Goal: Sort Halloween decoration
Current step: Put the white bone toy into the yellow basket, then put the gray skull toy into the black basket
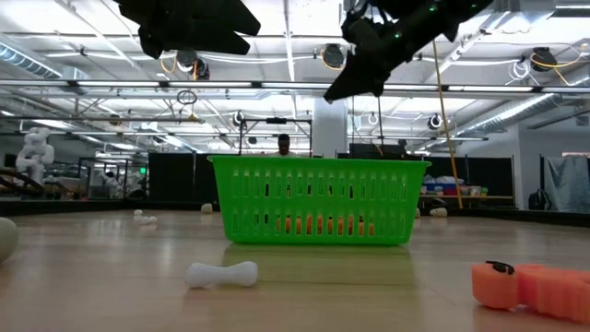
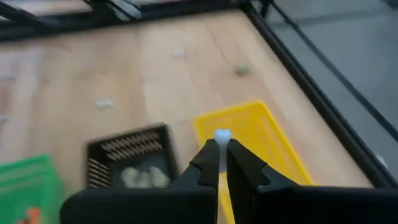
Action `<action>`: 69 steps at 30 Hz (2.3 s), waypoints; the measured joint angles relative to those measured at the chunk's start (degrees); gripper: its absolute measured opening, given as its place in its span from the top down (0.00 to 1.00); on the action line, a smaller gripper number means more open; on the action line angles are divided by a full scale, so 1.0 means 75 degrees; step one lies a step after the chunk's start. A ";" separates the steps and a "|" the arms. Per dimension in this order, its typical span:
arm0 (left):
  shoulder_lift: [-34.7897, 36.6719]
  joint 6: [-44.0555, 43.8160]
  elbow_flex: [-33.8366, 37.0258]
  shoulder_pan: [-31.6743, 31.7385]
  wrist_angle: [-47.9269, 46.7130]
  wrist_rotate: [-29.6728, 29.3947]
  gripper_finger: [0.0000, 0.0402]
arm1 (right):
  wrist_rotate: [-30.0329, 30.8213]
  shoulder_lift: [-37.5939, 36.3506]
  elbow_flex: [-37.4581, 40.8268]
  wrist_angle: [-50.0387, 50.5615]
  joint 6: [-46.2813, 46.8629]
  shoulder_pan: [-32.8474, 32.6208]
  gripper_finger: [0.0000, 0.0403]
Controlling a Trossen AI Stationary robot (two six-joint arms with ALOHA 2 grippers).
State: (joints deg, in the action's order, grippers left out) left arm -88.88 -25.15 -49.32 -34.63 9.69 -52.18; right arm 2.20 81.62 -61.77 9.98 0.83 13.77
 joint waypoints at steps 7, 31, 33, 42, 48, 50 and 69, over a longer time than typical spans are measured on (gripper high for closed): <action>0.0000 -0.0004 0.0000 0.0001 0.0003 0.0000 0.52 | -0.0538 0.1116 -0.1090 0.1403 -0.0505 0.0725 1.00; 0.0000 -0.0124 0.0000 0.0002 0.0004 0.0000 0.52 | -0.0698 0.3418 -0.1842 0.1345 -0.1229 0.1155 0.88; 0.0000 -0.0195 0.0000 0.0001 -0.0015 0.0031 0.52 | -0.0698 0.3302 -0.1842 0.1452 -0.1145 0.1155 0.84; 0.0000 -0.0385 0.0000 -0.0077 -0.0190 0.0649 0.52 | -0.0703 0.1438 -0.1588 0.3080 -0.0597 0.0163 0.73; 0.0000 -0.1463 0.0002 -0.0145 -0.1677 0.1300 0.52 | -0.0500 -0.0485 -0.0120 0.1901 0.0169 -0.1761 0.74; 0.0000 -0.1820 0.0003 -0.0169 -0.1918 0.1593 0.52 | -0.0013 -0.1008 0.0533 0.1465 0.0304 -0.2493 0.74; -0.0360 -0.2817 -0.0937 -0.1366 -0.2795 0.3163 0.52 | 0.2340 -0.1169 0.3459 -0.2163 0.0271 -0.5616 0.74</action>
State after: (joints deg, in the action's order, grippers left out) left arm -91.58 -46.27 -56.35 -44.88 -11.27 -28.46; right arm 19.75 72.85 -35.83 -6.24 2.87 -28.35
